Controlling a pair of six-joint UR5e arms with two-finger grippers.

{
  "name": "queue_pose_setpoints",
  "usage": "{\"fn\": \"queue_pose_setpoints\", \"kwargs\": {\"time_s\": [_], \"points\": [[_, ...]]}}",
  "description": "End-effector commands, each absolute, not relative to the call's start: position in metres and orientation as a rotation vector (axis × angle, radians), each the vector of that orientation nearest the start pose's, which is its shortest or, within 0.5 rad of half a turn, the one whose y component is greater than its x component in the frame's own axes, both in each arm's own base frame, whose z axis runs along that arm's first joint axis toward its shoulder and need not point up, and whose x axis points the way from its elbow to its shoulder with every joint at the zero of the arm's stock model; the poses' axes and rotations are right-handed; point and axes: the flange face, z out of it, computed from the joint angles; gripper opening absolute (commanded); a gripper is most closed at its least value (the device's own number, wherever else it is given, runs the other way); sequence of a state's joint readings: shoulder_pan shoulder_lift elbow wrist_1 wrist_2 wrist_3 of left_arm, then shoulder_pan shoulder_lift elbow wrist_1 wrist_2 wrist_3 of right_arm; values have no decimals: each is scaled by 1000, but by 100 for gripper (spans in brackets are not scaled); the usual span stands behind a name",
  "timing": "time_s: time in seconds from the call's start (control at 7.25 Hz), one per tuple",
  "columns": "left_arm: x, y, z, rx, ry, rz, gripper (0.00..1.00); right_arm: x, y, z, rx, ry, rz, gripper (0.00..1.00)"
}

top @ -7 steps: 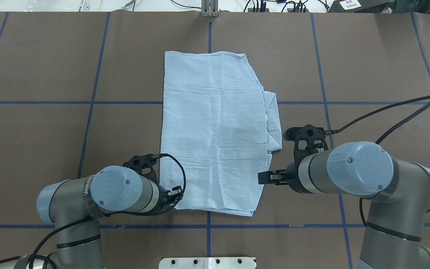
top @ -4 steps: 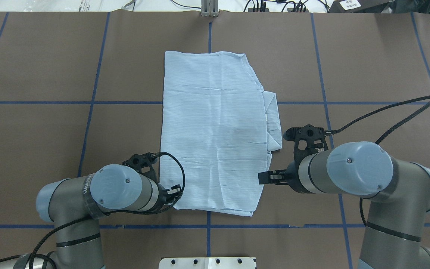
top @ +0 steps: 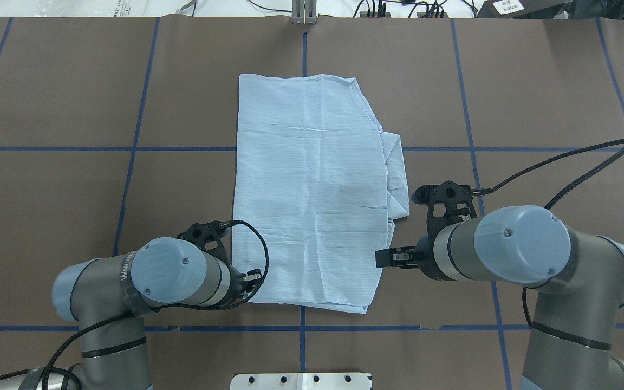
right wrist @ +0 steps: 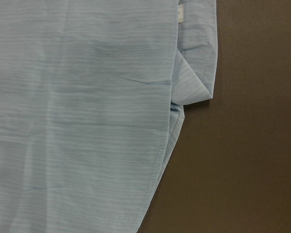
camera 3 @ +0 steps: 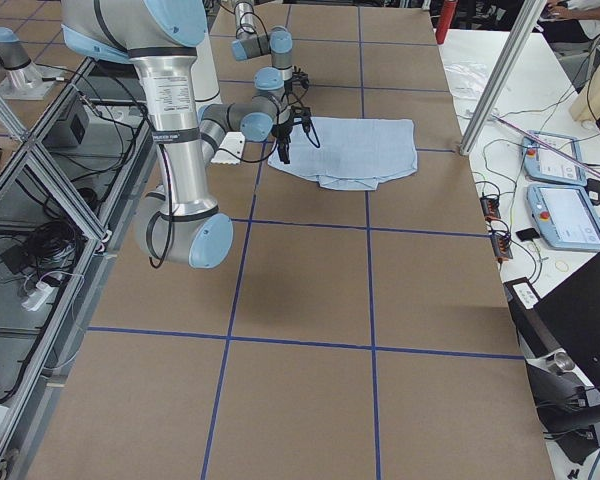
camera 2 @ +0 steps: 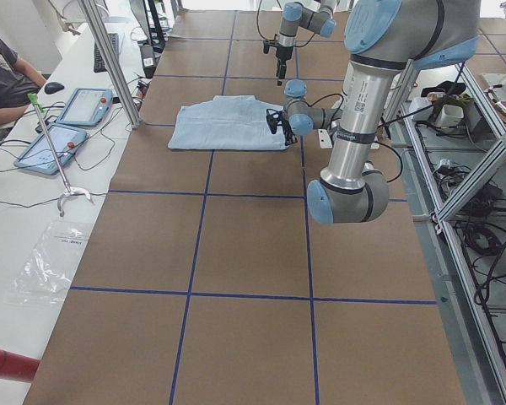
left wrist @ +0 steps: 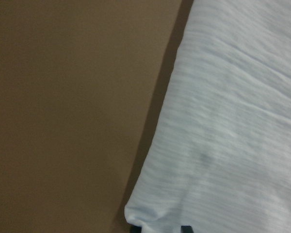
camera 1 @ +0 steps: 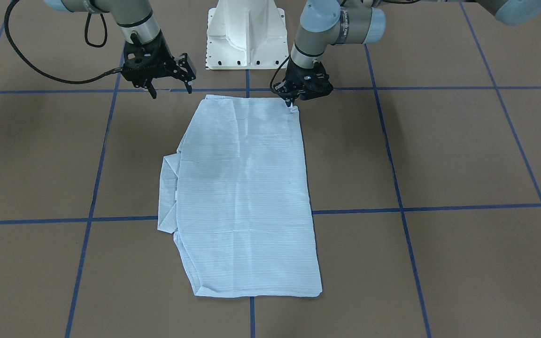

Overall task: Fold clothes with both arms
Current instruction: 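Lower both grippers onto the near corners of the folded shirt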

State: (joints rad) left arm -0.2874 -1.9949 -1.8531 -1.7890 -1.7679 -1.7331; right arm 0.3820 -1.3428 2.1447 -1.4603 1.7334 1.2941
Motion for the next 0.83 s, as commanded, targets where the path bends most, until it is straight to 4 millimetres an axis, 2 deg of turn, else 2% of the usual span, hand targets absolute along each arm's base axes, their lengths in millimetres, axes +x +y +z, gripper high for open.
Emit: {"fn": "queue_pose_setpoints", "kwargs": {"time_s": [0.0,0.14,0.28,0.41,0.55,0.69], "points": [[541,-282,257,-130,973,-343,0,-427,-297,272,154,-917,26,100],[533,-279,245,-133,1002,-344,0,-427,-294,269,137,-927,57,100],[532,-278,242,-136,1008,-344,0,-441,-278,268,69,-936,146,100],[532,-279,236,-135,1017,-343,0,-459,-265,244,27,-974,222,100],[532,-279,236,-135,1017,-343,0,-477,-254,242,-16,-969,288,100],[532,-279,236,-133,1017,-344,0,-492,-251,247,-73,-952,376,100]]}}
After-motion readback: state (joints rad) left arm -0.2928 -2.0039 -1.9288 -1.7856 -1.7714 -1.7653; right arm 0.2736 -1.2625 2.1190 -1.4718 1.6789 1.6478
